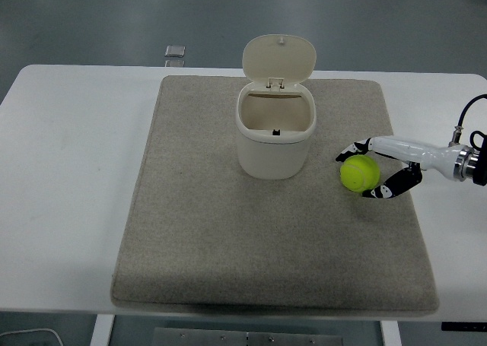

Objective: Pick up the tennis ball and place it in the box.

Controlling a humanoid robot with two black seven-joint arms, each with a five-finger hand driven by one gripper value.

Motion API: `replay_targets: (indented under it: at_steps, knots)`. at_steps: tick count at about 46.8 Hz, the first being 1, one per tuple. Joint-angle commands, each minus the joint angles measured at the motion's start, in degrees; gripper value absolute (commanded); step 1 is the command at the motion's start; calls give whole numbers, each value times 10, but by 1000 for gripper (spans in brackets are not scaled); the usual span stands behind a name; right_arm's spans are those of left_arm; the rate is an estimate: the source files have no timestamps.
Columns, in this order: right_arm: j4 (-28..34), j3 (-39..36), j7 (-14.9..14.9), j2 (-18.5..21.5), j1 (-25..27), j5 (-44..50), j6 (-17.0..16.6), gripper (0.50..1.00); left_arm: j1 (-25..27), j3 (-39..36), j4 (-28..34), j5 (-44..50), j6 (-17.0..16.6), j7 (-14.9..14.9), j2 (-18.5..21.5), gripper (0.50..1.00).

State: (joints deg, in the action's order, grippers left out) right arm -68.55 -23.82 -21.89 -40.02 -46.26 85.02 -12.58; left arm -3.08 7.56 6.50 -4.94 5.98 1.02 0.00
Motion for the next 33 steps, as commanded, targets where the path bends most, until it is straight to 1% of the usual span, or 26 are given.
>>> replay_targets:
  at_steps: [1,4,8,12,17,19,25,33]
  knots:
    - [0,-1,0,0,0,6,0,762,0,0,0,0,0,-1,0,992]
    - [0,-1,0,0,-1,7,1,754,0,0,0,0,0,0,0,992]
    - [0,-3,0,-1,-1,4,4,699,0,0,0,0,0,0,0,992]
    - [-1,-5,-1,-1,-6,-2,3,633,0,0,0,0,0,0,0,992]
    - [-6,-11,-8,-11,-16,-11,3,500,0,0,0,0,0,-1,0,992]
    - [-10,-11,-17,-18,-21,-17,3,500,0,0,0,0,0,-1,0,992]
    - [-24,-12,-60,-43,-38,-45,1,500,0,0,0,0,0,0,0,992]
    - [-61,-12,-86,-70,-69,-66,-12,500,0,0,0,0,0,0,0,992]
